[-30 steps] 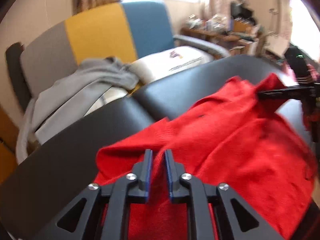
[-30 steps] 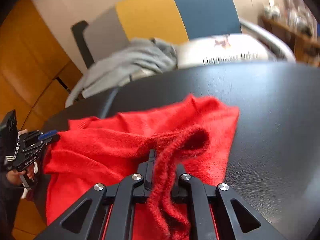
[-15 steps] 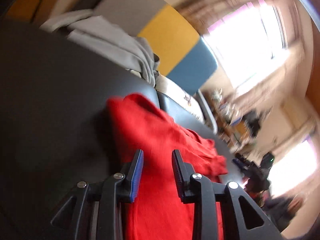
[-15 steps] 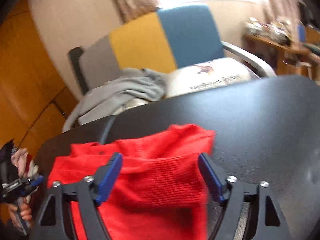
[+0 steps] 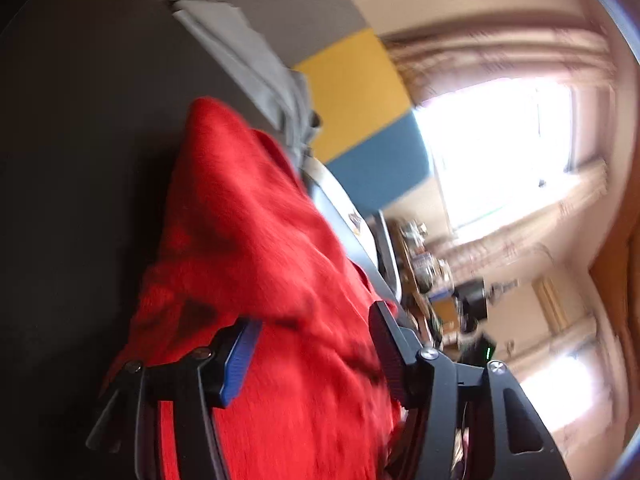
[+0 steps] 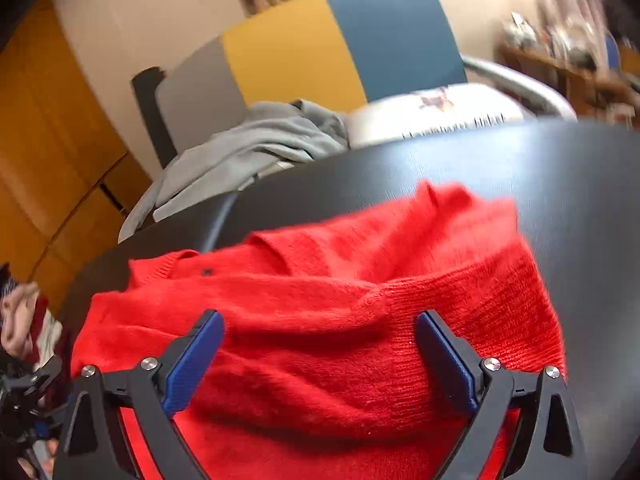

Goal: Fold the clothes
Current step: 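Smooth the folded sweater with both open tools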

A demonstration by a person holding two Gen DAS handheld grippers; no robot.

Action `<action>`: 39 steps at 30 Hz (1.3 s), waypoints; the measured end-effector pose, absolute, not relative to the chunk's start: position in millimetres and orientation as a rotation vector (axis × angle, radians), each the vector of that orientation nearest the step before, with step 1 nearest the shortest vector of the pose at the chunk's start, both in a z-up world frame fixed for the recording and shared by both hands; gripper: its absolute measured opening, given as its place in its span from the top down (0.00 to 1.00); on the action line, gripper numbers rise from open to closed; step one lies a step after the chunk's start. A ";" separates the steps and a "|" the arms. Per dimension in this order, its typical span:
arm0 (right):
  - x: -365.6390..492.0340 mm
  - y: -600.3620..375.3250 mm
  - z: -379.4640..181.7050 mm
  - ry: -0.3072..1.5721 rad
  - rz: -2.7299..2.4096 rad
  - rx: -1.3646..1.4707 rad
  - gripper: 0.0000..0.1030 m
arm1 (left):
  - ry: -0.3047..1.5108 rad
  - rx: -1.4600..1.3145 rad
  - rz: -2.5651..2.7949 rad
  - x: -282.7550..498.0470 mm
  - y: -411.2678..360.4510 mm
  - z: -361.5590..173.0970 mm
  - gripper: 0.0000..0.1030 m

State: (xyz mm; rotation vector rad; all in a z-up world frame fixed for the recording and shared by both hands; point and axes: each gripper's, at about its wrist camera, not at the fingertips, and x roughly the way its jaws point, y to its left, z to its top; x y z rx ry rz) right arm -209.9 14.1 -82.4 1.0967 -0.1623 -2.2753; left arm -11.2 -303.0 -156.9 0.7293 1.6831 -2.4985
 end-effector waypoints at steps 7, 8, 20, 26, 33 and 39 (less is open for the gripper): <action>-205.6 13.6 -84.8 -0.168 -2.265 1.057 0.00 | 1.710 0.627 -2.327 0.0 -321.9 -168.6 0.85; -205.8 14.1 -84.5 -0.170 -2.264 1.055 0.00 | 1.690 0.624 -2.304 4.1 -324.0 -170.2 0.87; -205.3 3.9 -87.0 -0.076 -2.252 1.064 0.00 | 1.246 0.795 -2.464 22.4 -295.8 -130.3 0.81; -204.5 3.4 -87.1 -0.062 -2.257 1.064 0.00 | 0.941 0.697 -2.596 21.6 -282.3 -77.0 0.65; -200.6 -12.9 -88.5 0.091 -2.306 1.085 0.00 | 0.939 0.854 -2.521 -52.0 -305.5 -97.0 0.52; -200.5 -15.4 -90.8 0.131 -2.314 1.088 0.00 | 0.782 0.905 -2.501 -67.5 -313.4 -138.6 0.56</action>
